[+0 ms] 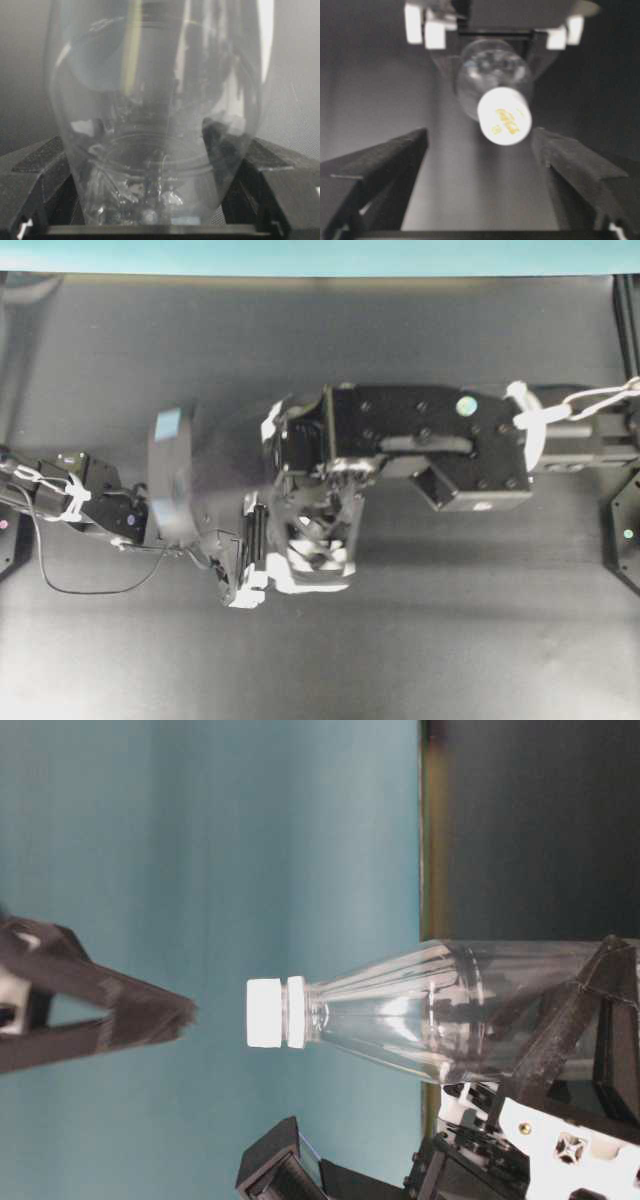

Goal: Open the bottle cap by holding the bottle with the left arm and twisting the cap with the right arm.

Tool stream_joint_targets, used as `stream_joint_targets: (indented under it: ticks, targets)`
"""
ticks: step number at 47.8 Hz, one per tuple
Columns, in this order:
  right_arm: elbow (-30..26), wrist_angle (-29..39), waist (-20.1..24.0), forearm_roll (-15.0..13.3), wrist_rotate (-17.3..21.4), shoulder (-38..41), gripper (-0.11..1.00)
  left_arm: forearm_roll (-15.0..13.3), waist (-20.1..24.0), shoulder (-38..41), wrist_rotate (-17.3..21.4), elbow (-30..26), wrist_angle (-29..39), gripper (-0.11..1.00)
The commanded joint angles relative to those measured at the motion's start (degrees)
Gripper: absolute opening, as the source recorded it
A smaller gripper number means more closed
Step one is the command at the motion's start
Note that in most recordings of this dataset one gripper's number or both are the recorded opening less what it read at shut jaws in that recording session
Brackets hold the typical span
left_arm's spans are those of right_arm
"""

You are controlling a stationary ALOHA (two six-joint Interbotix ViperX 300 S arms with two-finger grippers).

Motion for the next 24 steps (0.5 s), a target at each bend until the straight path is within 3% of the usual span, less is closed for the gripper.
stream_joint_targets:
  ticks: [1,5,9,18,24]
  targets:
    - [-2.99,2.37,-0.88,0.0,9.49,-0.44,0.8,0.18,-0.79,0.26,-0.35,0.35,0.7,0.8]
    - [-4.66,5.27,-1.93,-0.09,20.39,0.35,0.8,0.26,-0.79,0.26,-0.35,0.35,0.7,0.8]
    - [-4.75,6.06,-2.02,-0.09,26.54,0.7,0.8,0.26,-0.79,0.26,-0.35,0.35,0.7,0.8]
    - [-3.78,4.48,-2.02,-0.09,33.31,2.2,0.8,0.18,-0.79,0.26,-0.44,0.44,0.7,0.8]
    - [-2.46,3.08,-1.85,0.0,35.6,3.16,0.8,0.18,-0.79,0.26,-0.44,0.53,0.62,0.8]
